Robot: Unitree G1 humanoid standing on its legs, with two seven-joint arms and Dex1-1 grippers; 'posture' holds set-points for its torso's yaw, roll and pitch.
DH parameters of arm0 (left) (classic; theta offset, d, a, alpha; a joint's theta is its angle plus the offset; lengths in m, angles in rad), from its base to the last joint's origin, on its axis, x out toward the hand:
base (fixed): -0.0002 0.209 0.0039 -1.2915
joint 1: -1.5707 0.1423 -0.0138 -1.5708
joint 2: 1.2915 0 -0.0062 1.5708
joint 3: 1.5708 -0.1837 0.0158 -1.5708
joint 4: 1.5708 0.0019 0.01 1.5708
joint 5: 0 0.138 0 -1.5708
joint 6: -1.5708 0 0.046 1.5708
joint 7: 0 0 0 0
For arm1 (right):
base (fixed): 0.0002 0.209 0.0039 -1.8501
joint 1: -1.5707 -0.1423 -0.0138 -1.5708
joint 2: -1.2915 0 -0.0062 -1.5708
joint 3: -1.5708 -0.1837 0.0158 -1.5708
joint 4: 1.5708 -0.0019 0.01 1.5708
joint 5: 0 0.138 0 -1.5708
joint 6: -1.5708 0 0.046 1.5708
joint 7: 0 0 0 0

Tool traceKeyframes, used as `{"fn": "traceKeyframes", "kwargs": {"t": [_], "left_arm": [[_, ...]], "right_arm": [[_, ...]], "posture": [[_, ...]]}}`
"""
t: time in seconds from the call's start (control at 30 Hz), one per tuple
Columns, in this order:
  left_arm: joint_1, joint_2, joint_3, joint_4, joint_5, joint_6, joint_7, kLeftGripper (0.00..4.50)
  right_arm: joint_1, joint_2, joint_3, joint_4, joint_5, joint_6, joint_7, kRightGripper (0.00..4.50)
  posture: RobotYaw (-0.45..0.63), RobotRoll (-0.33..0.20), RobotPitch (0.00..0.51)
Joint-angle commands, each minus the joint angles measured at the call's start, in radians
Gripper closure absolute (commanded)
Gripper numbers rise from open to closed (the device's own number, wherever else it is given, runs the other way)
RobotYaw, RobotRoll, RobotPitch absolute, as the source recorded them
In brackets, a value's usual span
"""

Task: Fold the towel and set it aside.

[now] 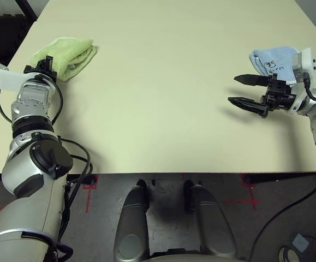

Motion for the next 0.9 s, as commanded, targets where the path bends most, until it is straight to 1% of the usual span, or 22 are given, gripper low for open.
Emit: {"fn": "traceKeyframes", "kwargs": {"t": [0.03,0.17,0.3,0.4,0.43,0.5,0.53,0.6,0.63,0.67,0.73,0.8,0.9], "left_arm": [[0.036,-0.029,0.013,-0.062,-0.029,-0.001,0.048,4.45],[0.055,-0.049,0.006,-0.100,-0.038,0.002,0.073,4.45],[0.074,-0.050,-0.006,-0.118,-0.036,0.010,0.088,4.45],[0.091,-0.047,-0.025,-0.143,-0.027,0.042,0.111,3.75],[0.099,-0.044,-0.035,-0.155,-0.022,0.065,0.129,3.44],[0.124,-0.026,-0.075,-0.194,0.002,0.184,0.200,2.68],[0.146,-0.008,-0.104,-0.228,0.010,0.281,0.226,2.26],[0.195,0.025,-0.150,-0.304,0.016,0.459,0.254,1.59],[0.221,0.050,-0.182,-0.345,0.020,0.552,0.246,1.18],[0.243,0.073,-0.215,-0.385,0.025,0.612,0.216,0.83],[0.257,0.127,-0.263,-0.454,-0.008,0.749,0.119,0.14],[0.263,0.193,-0.330,-0.511,-0.031,0.858,-0.017,0.06],[0.277,0.312,-0.479,-0.583,-0.025,0.940,-0.264,0.06]], "right_arm": [[-0.002,0.000,0.013,0.014,-0.011,-0.011,0.011,0.00],[-0.003,0.002,0.014,0.017,-0.013,-0.014,0.015,0.00],[-0.003,0.002,0.013,0.018,-0.015,-0.015,0.017,0.00],[-0.003,0.004,0.013,0.019,-0.017,-0.017,0.017,0.00],[-0.003,0.004,0.013,0.019,-0.017,-0.017,0.017,0.00],[-0.002,0.007,0.014,0.016,-0.017,-0.017,0.016,0.00],[-0.001,0.008,0.014,0.014,-0.016,-0.017,0.016,0.00],[0.000,0.010,0.014,0.015,-0.016,-0.019,0.017,0.00],[0.001,0.011,0.015,0.016,-0.016,-0.020,0.017,0.00],[0.002,0.012,0.016,0.016,-0.016,-0.021,0.016,0.00],[0.001,0.014,0.017,0.015,-0.016,-0.021,0.015,0.00],[-0.002,0.016,0.018,0.020,-0.016,-0.023,0.015,0.00],[-0.009,0.016,0.018,0.028,-0.018,-0.026,0.015,0.00]], "posture": [[0.01,0.000,0.234],[0.01,0.000,0.235],[0.01,0.000,0.234],[0.01,0.000,0.234],[0.01,0.000,0.233],[0.00,0.000,0.232],[0.00,0.000,0.232],[0.01,0.000,0.231],[0.01,0.000,0.232],[0.01,0.000,0.231],[0.01,0.000,0.230],[0.01,0.000,0.230],[0.02,0.000,0.227]]}}
